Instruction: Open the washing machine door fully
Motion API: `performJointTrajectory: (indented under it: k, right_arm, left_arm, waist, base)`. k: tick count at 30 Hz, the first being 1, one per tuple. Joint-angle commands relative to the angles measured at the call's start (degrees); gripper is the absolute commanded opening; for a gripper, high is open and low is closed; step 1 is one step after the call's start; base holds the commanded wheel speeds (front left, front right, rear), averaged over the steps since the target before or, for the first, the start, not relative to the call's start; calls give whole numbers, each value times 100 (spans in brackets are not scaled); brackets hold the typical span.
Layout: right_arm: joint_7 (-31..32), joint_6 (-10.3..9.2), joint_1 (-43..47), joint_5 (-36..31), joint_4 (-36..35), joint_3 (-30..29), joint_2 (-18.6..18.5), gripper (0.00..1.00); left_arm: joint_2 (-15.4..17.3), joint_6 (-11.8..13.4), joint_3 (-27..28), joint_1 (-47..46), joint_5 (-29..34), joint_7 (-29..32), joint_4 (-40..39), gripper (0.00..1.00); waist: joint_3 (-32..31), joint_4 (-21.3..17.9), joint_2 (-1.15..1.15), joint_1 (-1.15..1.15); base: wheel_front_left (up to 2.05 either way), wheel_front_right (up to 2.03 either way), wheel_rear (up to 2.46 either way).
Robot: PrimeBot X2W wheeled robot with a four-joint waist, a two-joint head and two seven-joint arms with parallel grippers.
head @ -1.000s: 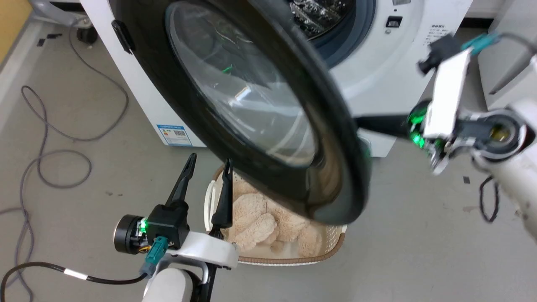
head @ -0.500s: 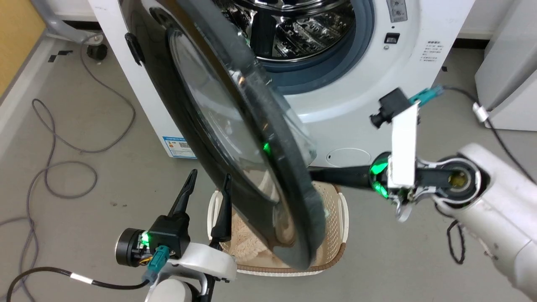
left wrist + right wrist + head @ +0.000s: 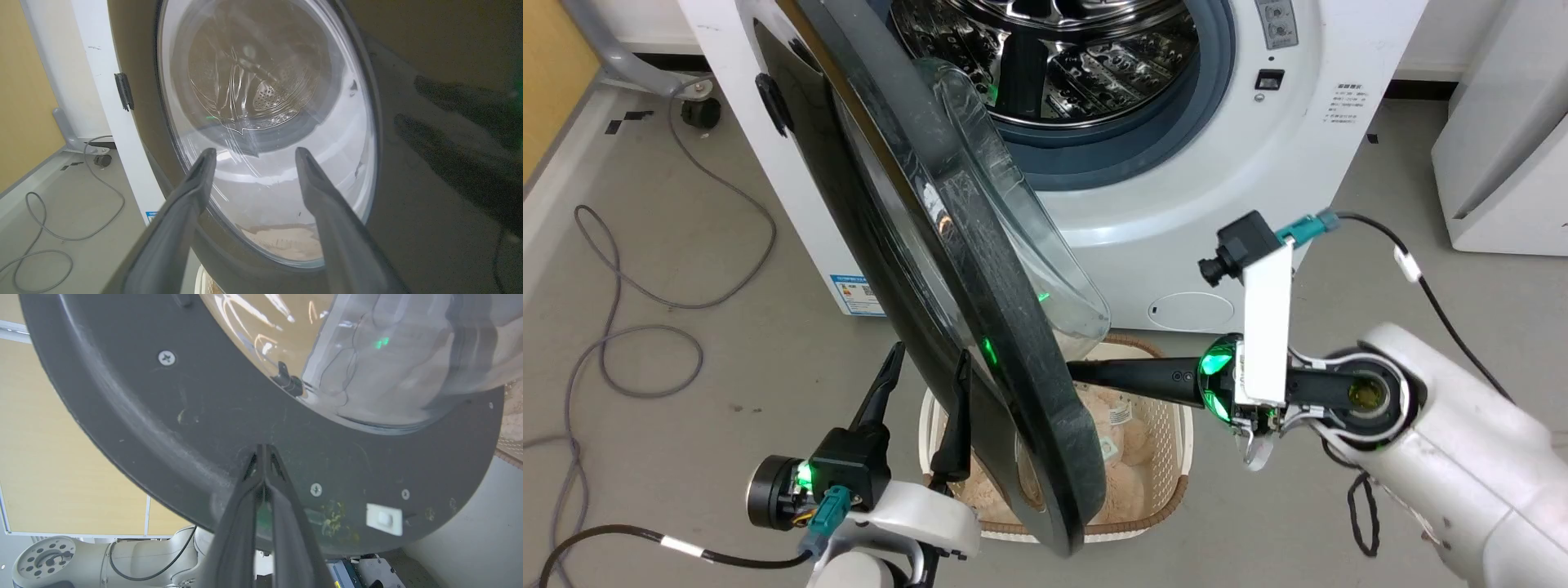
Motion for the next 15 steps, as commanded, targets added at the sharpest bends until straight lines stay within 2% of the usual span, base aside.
performJointTrajectory:
  k: [1, 2, 3, 4, 15]
  right_arm:
    - [-56, 6, 170, -27, -37, -36, 18, 6]
    - [-179, 6, 247, -77, -67, -116, 10, 39]
    - [-307, 6, 348, -111, -97, -206, 2, 82]
    - [-426, 6, 459, -150, -143, -296, -14, 100]
    - [-3258, 6, 2132, -823, -3, -1674, -151, 100]
  left_arm:
    - [10, 18, 9, 33, -11, -32, 12, 100]
    - [10, 21, 11, 34, -16, -32, 17, 100]
    - [10, 25, 11, 36, -23, -32, 23, 100]
    - [10, 28, 12, 37, -32, -32, 25, 100]
    - [10, 70, 79, 143, -81, -32, 46, 100]
  waist:
    - [-1, -3, 0, 0]
    - [-5, -3, 0, 0]
    - [-10, -2, 0, 0]
    - [-14, 0, 0, 0]
    - [-142, -17, 0, 0]
  base:
    - [0, 0, 0]
    - [0, 0, 0]
    - [0, 0, 0]
    - [0, 0, 0]
    - [0, 0, 0]
